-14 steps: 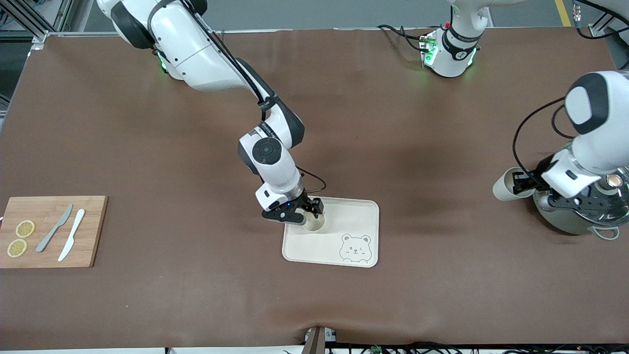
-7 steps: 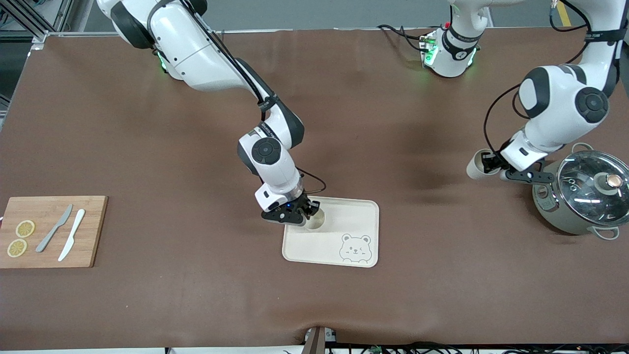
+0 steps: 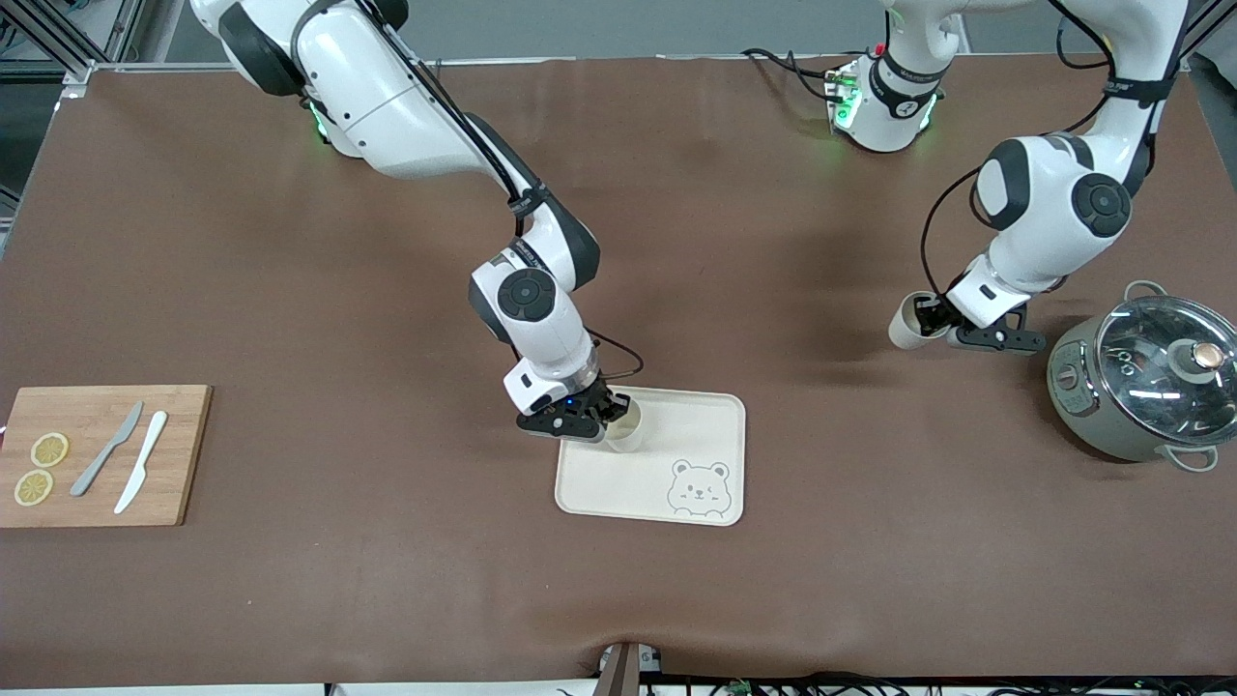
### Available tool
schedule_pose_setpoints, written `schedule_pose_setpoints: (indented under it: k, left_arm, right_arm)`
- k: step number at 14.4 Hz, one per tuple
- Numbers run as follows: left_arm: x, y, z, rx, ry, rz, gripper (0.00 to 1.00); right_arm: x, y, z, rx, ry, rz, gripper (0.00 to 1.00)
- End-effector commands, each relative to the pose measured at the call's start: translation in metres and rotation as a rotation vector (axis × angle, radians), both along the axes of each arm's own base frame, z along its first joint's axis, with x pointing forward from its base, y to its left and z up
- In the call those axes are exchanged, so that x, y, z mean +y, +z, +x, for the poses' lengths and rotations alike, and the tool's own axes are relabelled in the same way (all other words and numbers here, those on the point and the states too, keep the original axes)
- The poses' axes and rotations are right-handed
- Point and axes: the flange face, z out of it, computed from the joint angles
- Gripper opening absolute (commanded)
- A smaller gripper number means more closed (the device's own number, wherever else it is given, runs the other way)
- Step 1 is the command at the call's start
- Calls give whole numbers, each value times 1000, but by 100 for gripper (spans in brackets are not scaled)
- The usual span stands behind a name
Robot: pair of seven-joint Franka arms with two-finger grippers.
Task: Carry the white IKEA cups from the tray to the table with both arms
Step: 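Carry the cup with the left gripper toward the steel pot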
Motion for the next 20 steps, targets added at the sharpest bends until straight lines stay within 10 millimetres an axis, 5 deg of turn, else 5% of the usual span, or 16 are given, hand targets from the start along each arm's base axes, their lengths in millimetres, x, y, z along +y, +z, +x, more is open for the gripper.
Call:
schedule_pose_setpoints:
  k: [1, 7, 20]
  left_arm:
    - [-6, -16, 1, -30, 0, -15, 0]
    - [-5, -69, 5, -73, -13, 1, 0]
    - [-4, -80, 7, -58, -20, 1, 0]
  right_arm:
    - [0, 1, 5, -14, -4, -14, 0]
    - [-19, 11, 18, -8, -28, -27, 0]
    - [-50, 8, 30, 18, 21, -114, 0]
